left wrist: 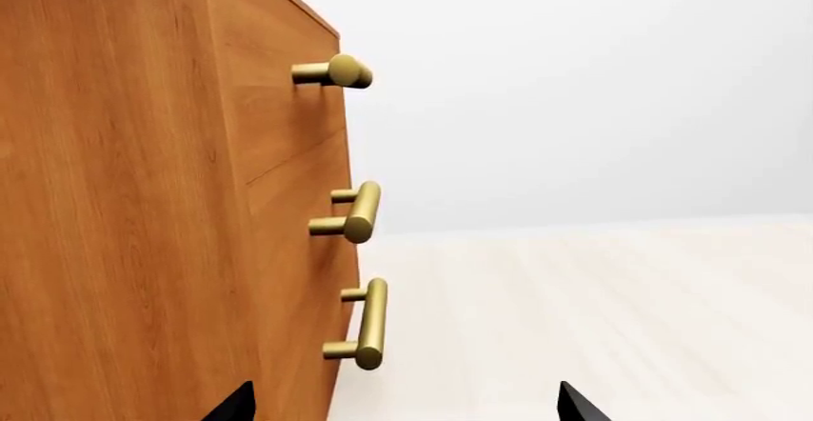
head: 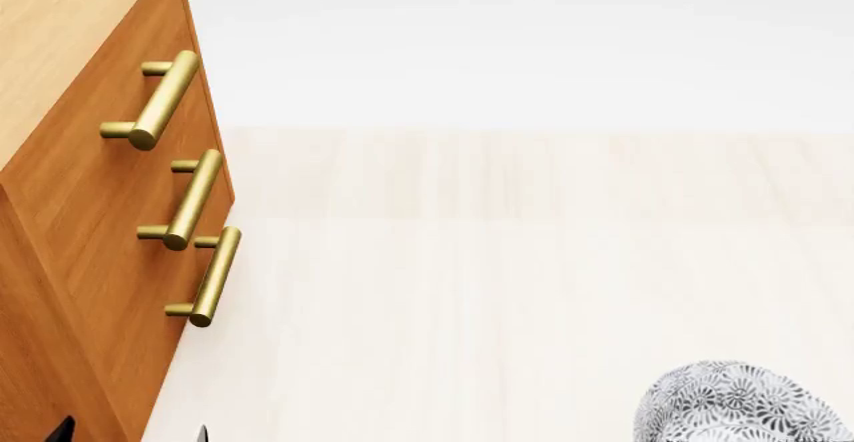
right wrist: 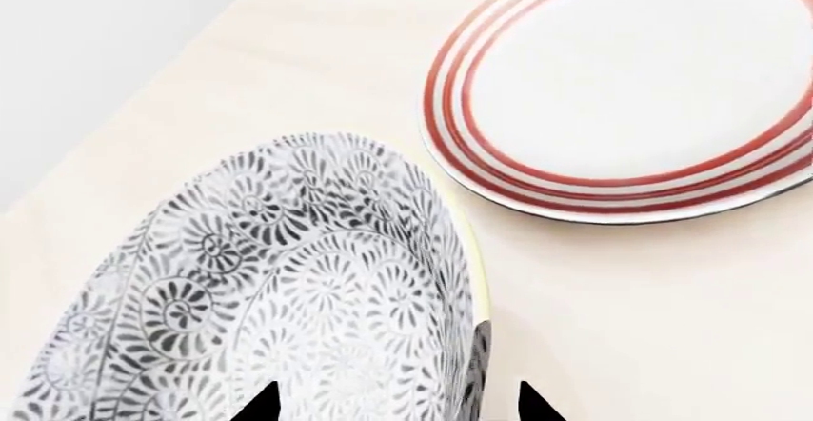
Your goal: Put the bowl on top of the cabinet.
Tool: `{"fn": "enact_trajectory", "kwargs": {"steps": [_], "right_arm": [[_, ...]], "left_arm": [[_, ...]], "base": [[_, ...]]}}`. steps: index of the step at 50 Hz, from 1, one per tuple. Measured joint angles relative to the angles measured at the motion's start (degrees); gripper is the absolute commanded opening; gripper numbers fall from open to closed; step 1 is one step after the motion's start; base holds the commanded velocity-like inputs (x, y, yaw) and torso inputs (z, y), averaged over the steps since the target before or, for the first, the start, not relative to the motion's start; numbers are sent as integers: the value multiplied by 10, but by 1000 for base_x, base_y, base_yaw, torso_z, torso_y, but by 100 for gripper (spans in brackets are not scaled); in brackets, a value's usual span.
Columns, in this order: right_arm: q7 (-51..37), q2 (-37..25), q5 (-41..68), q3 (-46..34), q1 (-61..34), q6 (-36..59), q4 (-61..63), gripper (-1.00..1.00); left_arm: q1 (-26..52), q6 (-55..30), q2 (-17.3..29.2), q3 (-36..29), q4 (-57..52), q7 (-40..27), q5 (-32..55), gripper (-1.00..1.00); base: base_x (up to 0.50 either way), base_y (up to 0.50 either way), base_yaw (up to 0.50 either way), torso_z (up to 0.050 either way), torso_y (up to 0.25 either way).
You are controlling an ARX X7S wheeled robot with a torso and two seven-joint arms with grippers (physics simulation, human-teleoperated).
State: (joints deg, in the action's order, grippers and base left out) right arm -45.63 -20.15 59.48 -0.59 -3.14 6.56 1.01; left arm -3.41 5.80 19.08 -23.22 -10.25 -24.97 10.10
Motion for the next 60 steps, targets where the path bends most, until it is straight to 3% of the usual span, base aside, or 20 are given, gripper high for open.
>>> {"fn": "enact_trajectory", "kwargs": {"steps": [35,60], "right_arm": [[0,-2,-4,3,8,-7,-3,-100],[105,6,-9,-12,45,-76,46,-100]], "left_arm": [[4,2,2,-5,5,-3,3,100],[6,1,4,-9,7,-5,4,100]], "base": [[0,0,0,0,0],[0,0,0,0,0]]}}
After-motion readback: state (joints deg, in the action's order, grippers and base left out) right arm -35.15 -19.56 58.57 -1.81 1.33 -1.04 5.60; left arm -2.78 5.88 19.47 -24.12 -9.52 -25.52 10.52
